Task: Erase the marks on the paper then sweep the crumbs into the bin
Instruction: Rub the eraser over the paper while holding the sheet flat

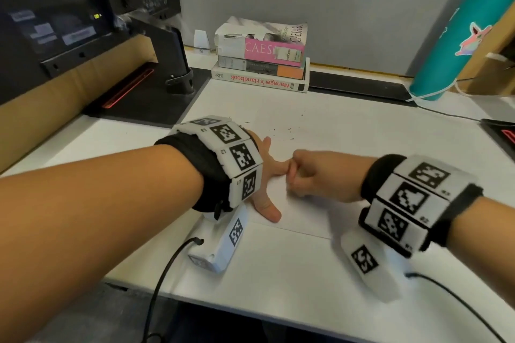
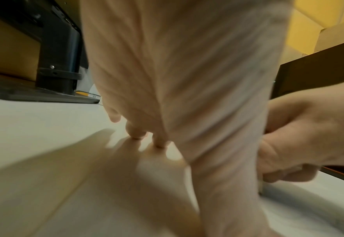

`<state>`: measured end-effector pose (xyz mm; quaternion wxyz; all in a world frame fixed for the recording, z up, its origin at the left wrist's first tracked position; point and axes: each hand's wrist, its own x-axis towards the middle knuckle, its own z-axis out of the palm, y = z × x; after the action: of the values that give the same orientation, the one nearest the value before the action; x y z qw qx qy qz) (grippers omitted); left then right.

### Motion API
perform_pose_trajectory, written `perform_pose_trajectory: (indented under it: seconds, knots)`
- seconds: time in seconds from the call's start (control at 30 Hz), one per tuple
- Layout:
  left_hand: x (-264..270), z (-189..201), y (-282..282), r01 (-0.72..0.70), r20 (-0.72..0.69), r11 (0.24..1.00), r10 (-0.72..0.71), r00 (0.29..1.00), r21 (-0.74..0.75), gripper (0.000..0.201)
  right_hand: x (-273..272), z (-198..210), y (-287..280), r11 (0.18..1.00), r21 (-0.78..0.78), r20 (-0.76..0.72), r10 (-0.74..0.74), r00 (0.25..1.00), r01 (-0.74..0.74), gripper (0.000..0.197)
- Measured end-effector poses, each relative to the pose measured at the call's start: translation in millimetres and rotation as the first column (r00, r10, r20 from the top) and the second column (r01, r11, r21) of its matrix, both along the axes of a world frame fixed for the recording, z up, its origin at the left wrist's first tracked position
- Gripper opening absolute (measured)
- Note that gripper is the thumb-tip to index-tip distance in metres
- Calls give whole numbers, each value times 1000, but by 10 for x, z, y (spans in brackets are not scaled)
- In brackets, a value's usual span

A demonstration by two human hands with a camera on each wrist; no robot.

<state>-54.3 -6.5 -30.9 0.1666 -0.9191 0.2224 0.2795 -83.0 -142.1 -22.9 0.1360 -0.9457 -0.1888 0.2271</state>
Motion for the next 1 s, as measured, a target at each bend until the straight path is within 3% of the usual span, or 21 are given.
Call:
perform_pose_trajectory:
  seconds: [0.1,0.17,0.23,0.3,0.43,0.5,0.57,0.63,0.7,0.77,0.83,0.93,1.0]
  knots:
    - [-12,-28,-8,-7,10,1000,7,1000,0,112,-5,-25,31,995,-82,71,64,995,-58,11]
    - [-16,-45,1,-33,21,999,34,999,-41,115,-76,-64,60,987,-66,15,149,989,-148,11]
    - [-16,-30,-4,-29,21,999,30,999,-29,114,-41,-33,2,997,-8,-13,73,997,-74,11]
    - [-17,13,-30,-7,18,1000,6,1000,25,113,39,6,-55,999,-36,50,-4,999,6,11]
    - [0,-36,-24,-3,2,1000,3,1000,-22,115,-63,-89,17,989,-50,42,143,989,-141,10]
    - [-3,-31,-37,-6,5,1000,6,1000,-4,117,-28,-52,-45,997,-4,16,72,997,-72,12]
    - [-4,-8,-49,-6,29,999,5,1000,45,117,40,1,-100,998,-69,80,2,997,3,13]
    - [-7,-9,-43,-3,31,1000,2,1000,29,118,-13,-28,-53,990,-124,114,77,990,-63,11]
    - [-8,-31,-36,-6,17,1000,6,1000,-1,120,-104,-73,-6,985,-80,58,160,985,-155,12]
    - [-29,-22,-47,-6,16,1000,6,1000,14,118,-77,-36,-66,996,-14,25,90,996,-90,13]
    - [-34,18,-77,-17,30,999,16,999,46,116,2,23,-134,998,-63,81,5,997,0,10]
    - [-25,35,-80,-15,31,999,14,999,37,115,-53,-36,-90,984,-153,91,110,990,-96,14]
    - [-27,34,-81,-15,23,999,14,1000,49,116,-68,-38,-103,992,-71,27,102,994,-100,4]
